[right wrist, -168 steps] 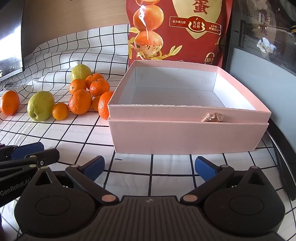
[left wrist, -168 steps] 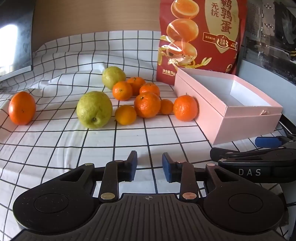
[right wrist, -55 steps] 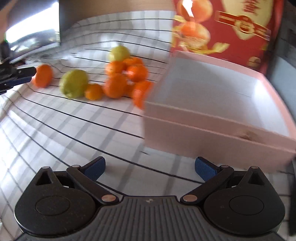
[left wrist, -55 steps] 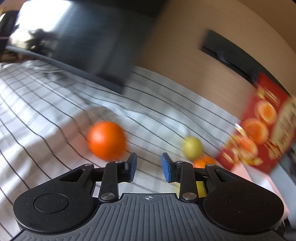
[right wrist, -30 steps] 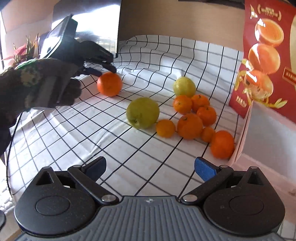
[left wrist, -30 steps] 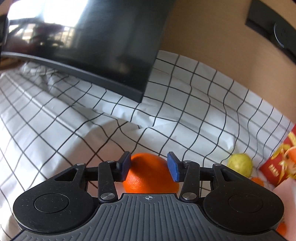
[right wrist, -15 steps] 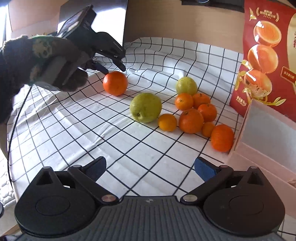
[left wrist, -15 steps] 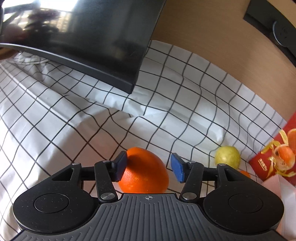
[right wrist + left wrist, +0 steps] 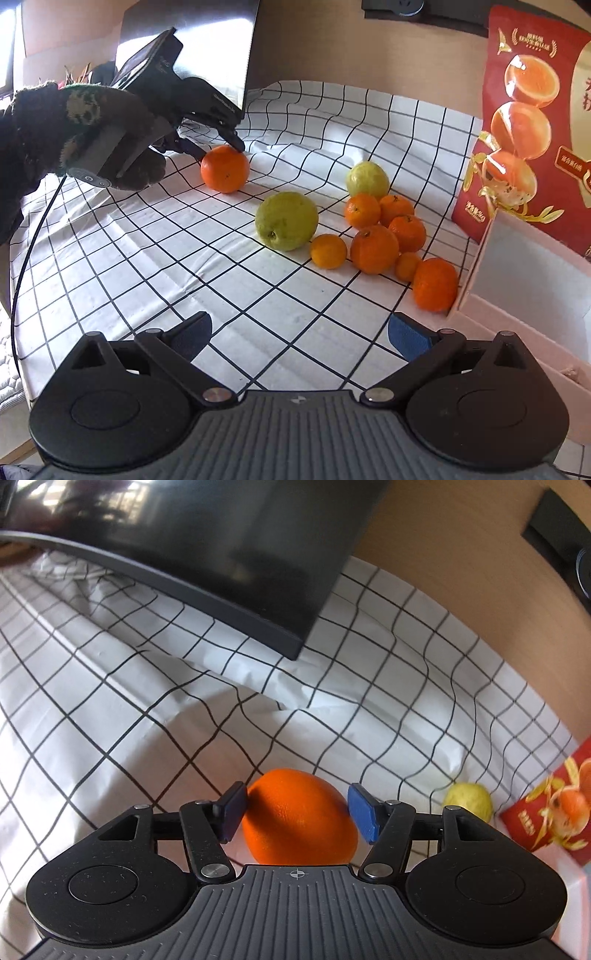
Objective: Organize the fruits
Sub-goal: 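Move the left tool to the large orange and close on it, then lift the large orange with the left tool and pass it into the right tool's fingers, then carry the large orange in the right tool toward the pink box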
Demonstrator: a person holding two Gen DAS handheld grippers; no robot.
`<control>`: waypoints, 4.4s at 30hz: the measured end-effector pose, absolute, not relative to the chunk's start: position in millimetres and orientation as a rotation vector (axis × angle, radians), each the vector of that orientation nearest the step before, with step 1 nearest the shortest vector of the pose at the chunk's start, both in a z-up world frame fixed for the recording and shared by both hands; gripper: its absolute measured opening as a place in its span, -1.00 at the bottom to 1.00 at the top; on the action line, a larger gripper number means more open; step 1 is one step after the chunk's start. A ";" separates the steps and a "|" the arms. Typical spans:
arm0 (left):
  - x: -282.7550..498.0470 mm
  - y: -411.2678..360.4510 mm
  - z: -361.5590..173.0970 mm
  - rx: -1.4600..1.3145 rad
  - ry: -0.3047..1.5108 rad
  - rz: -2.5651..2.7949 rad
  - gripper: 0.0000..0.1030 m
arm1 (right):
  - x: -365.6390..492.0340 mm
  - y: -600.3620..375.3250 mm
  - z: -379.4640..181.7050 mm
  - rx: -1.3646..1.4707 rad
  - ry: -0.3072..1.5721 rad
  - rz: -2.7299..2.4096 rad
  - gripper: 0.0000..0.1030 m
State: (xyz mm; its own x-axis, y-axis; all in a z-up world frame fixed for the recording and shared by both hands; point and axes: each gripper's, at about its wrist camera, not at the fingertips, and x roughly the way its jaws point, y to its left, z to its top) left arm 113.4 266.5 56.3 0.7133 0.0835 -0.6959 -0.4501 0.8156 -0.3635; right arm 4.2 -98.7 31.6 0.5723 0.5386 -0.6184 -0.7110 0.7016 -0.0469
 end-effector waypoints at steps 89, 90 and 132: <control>-76.0 203.3 39.9 -0.588 0.371 0.039 -0.43 | 18.6 -36.7 31.0 -0.222 0.717 0.971 0.55; -71.3 192.0 40.6 -0.567 0.385 0.008 -0.43 | 14.5 -60.9 33.7 -0.222 0.696 0.935 0.55; 56.6 50.6 37.4 -0.282 0.627 -0.119 -0.43 | 40.3 -222.6 3.1 -0.016 0.700 0.592 0.82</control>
State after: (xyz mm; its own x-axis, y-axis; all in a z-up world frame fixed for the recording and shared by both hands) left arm 56.6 50.6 37.4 0.8044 -0.1946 -0.5614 0.0246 0.9549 -0.2958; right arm 40.3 -222.6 3.1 0.6088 0.5070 -0.6102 -0.5177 0.8367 0.1787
